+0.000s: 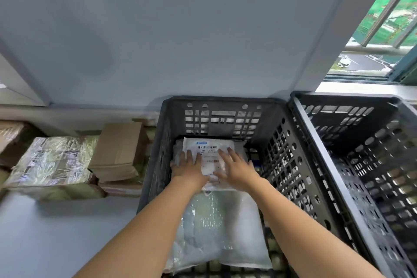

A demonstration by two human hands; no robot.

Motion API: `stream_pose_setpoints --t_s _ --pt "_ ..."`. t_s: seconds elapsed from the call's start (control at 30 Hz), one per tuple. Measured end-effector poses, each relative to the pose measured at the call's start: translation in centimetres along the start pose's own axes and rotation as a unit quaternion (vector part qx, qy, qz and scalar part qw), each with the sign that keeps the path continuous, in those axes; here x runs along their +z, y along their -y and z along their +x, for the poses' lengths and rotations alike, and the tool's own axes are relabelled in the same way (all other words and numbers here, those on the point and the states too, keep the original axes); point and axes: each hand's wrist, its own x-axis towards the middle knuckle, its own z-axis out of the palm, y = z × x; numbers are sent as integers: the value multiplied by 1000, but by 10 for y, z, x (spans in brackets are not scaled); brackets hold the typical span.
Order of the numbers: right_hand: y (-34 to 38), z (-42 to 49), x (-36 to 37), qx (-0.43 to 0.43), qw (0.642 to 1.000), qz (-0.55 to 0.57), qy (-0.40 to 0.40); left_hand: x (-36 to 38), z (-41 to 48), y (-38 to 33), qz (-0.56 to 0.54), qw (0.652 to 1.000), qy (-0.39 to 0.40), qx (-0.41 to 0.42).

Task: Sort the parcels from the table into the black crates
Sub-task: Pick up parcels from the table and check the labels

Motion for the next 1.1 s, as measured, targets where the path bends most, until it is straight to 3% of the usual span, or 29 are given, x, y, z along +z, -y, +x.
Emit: stream_pose_setpoints --t_s 0.27,0.47,0.73,1.1 --pt "14 -34 -60 -10 997 -15 -75 -45 -51 13 4 990 -138 38" --pt "68 -67 -94 -24 990 -12 -139 -79 -100 59 20 968 -243 55" --pt "220 -110 -102 -74 972 -64 -212 -70 -182 203 -4 954 -299 26" --pt "428 -148 2 -109 960 -130 -224 8 -275 412 -39 944 -326 -44"
